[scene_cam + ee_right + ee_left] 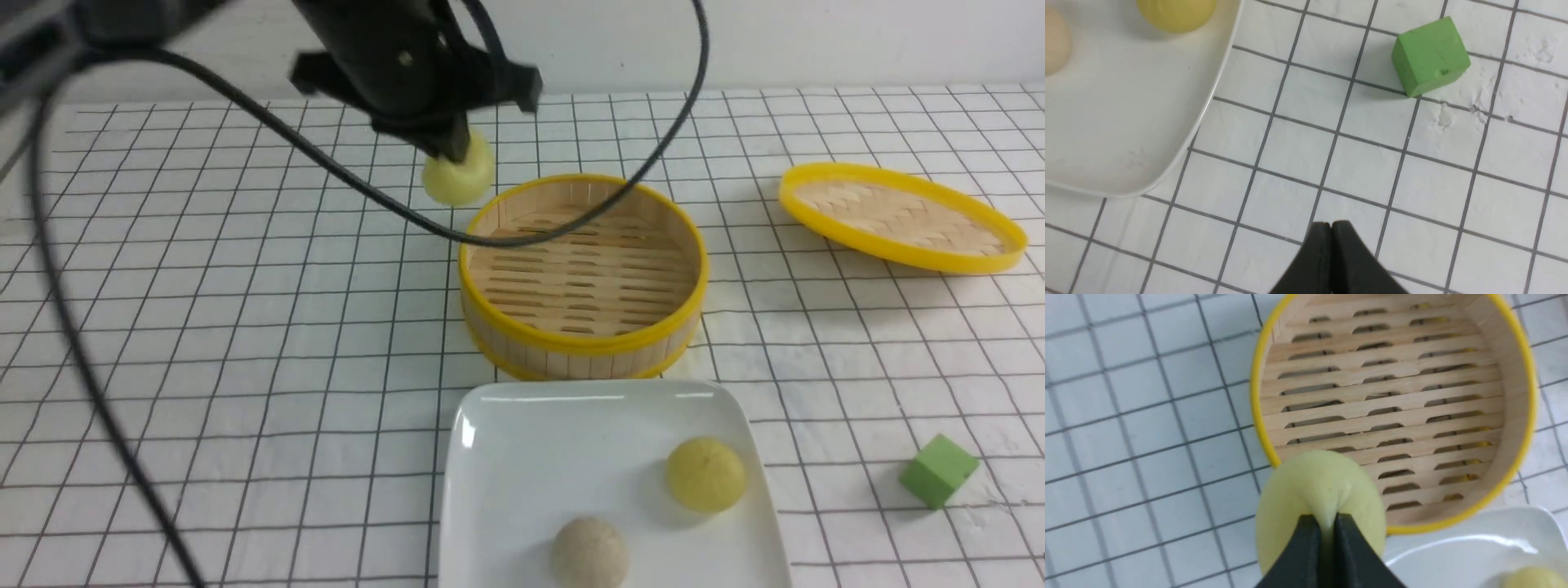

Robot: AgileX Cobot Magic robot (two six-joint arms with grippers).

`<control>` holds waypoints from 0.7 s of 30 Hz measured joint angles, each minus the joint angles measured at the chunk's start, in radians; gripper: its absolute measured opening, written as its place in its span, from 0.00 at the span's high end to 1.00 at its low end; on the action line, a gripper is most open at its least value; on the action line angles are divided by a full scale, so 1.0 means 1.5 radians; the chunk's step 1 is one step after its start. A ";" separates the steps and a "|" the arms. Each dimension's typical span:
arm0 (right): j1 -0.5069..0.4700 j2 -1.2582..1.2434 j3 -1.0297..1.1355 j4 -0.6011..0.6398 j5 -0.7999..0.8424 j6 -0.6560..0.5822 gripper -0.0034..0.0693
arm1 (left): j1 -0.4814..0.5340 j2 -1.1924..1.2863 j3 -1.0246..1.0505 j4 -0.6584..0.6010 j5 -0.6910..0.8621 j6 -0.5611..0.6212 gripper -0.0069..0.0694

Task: Put the steamed buns into the plate on the white-black tablecloth.
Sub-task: 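Carry the bun from the bamboo steamer to the plate with the left gripper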

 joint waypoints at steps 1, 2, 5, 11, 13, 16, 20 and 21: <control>0.000 0.000 0.000 0.000 0.000 0.000 0.95 | 0.000 -0.006 0.000 0.000 0.004 0.000 0.88; 0.000 0.000 0.000 0.000 0.000 0.000 0.95 | 0.000 -0.047 0.027 -0.002 0.026 0.002 0.88; 0.000 0.000 0.000 0.001 0.000 0.000 0.95 | 0.000 -0.100 0.134 -0.030 0.023 0.003 0.88; 0.000 0.000 0.000 0.002 0.000 0.000 0.94 | -0.013 -0.069 0.399 -0.187 -0.180 0.007 0.85; 0.000 0.000 0.000 0.002 0.000 0.000 0.94 | -0.030 -0.041 0.429 -0.204 -0.230 0.014 0.83; 0.000 -0.001 0.000 0.002 0.000 0.000 0.94 | -0.062 -0.001 0.443 -0.211 -0.273 0.027 0.78; 0.000 -0.042 -0.004 0.005 0.013 0.001 0.94 | -0.109 0.059 0.444 -0.210 -0.326 0.035 0.62; 0.000 -0.075 -0.014 0.009 0.026 0.005 0.95 | -0.114 0.072 0.444 -0.208 -0.329 0.033 0.57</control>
